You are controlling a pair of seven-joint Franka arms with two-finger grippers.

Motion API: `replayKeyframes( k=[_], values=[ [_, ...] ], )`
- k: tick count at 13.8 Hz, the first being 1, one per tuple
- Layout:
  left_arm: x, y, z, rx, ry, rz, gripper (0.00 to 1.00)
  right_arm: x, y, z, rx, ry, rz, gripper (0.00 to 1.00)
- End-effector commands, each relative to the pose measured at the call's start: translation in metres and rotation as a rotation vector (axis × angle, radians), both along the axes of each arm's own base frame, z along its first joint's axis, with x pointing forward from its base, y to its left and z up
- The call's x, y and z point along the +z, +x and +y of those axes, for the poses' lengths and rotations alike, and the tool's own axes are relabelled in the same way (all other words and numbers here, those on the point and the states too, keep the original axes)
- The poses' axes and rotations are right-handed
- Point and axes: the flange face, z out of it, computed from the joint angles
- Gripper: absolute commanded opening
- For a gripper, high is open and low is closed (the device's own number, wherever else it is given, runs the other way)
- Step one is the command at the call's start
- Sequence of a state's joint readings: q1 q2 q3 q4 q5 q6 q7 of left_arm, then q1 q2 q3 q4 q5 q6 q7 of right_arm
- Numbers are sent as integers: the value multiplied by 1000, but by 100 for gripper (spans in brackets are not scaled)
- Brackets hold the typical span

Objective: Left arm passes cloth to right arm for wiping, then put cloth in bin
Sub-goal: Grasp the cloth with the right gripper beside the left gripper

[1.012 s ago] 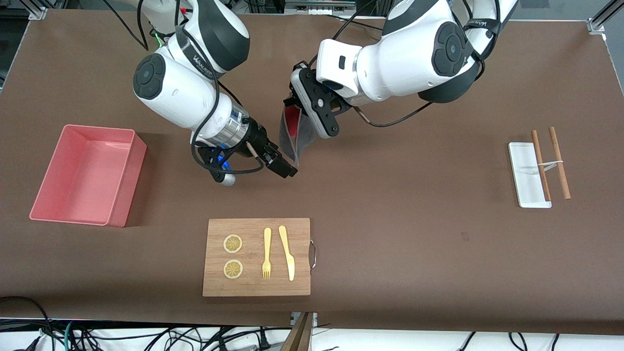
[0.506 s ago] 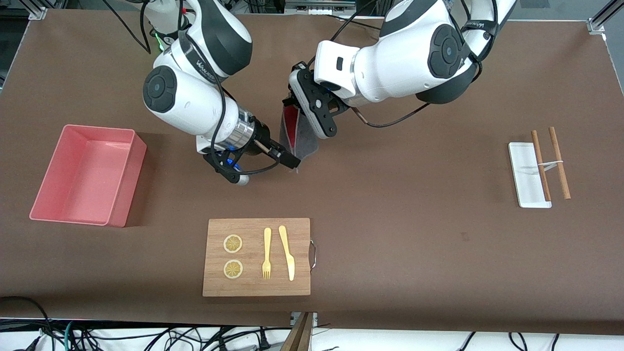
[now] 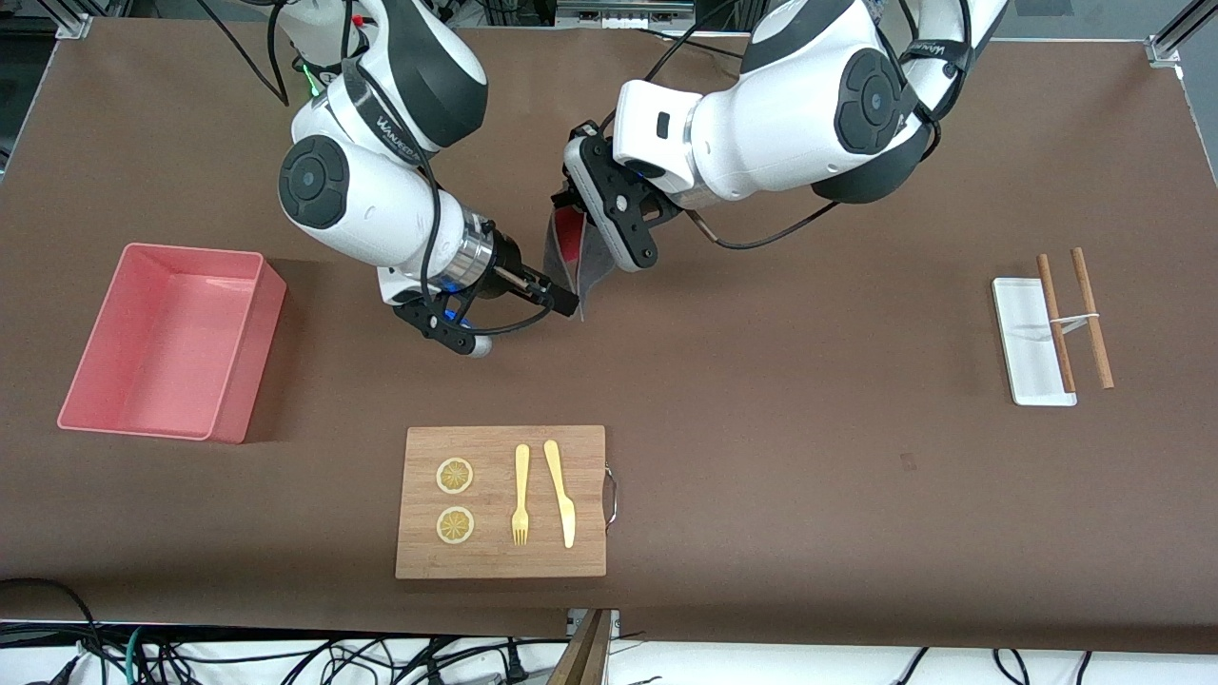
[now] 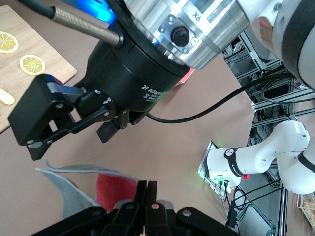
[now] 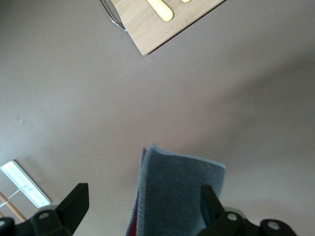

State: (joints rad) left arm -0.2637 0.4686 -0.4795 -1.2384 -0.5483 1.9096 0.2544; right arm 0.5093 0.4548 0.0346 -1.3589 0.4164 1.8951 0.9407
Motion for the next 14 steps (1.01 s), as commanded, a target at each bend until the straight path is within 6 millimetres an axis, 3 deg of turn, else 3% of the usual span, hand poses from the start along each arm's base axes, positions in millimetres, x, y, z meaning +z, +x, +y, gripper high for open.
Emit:
replayKeyframes(
  k=[1,8,14],
  values=[
    [1,0,0,-8,-19,6,0,5,-3,1,51,-17,6,100],
    [-1,1,1,-7,-16,10,0,-1,-13,-1,200,-42,35,100],
    [0,3,4,-3,-16,8,0,-10,-29,24,244,-57,41,100]
  ],
)
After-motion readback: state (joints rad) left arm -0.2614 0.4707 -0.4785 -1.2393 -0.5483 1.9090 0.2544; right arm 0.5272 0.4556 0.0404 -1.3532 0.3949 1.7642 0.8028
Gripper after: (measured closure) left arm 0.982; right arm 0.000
